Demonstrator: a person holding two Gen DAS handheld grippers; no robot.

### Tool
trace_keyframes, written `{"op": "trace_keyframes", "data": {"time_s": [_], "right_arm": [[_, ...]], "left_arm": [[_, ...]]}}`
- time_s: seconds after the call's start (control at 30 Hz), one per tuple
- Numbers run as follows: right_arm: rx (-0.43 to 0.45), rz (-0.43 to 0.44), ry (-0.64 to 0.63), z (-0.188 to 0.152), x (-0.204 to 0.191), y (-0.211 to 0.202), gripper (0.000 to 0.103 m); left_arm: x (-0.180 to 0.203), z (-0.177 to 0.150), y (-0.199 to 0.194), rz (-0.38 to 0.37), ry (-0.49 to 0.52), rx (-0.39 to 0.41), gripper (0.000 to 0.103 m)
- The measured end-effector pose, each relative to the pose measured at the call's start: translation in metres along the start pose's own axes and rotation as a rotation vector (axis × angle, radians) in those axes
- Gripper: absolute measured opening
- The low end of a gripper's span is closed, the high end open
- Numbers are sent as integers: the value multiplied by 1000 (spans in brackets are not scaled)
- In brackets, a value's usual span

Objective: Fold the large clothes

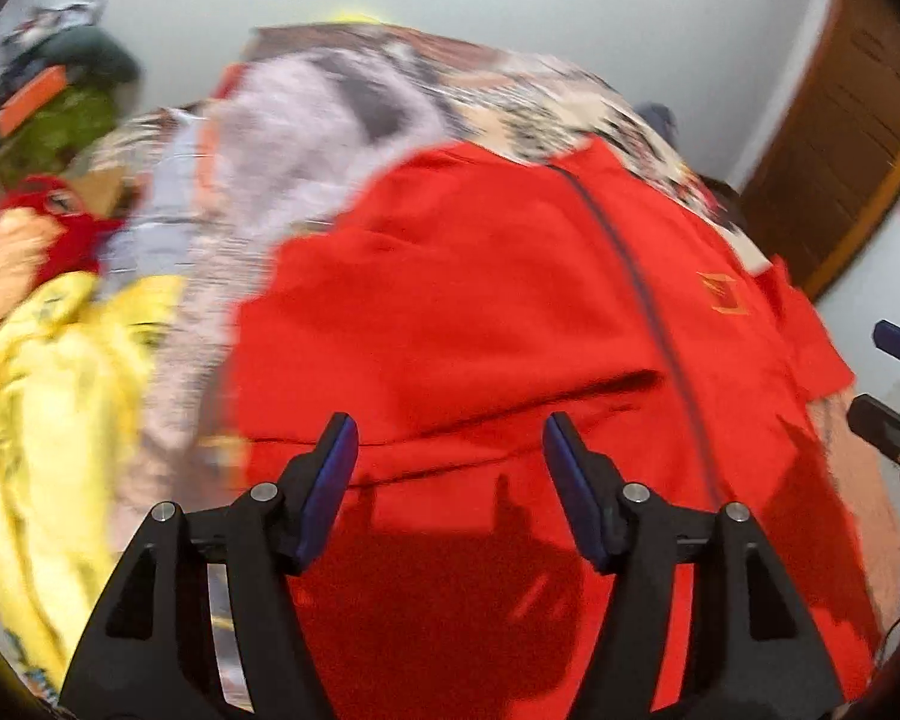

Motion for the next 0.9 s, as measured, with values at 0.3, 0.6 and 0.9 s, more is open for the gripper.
{"op": "trace_keyframes", "data": {"time_s": [0.3,0.6,0.9], "right_arm": [[-69,104,-174,22,-95,59,100],[-216,128,-289,19,-171,143,88],[-321,123,-333,5,-199,196,61]], "left_arm": [[-102,-46,-32,138,-147,27,63],[-132,-73,-36,161,-179,12,63],[-130,-81,-25,165,-142,-13,63]]}}
Point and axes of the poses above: each gripper's, at about its wrist camera, not at the fingertips, and y roughly the way its jaws point, x to its right, z to its top, the point moved 1 cm from there along y, roughly the way its jaws point, and after that the axes turned 11 degrees about y, right-handed, at the moved point
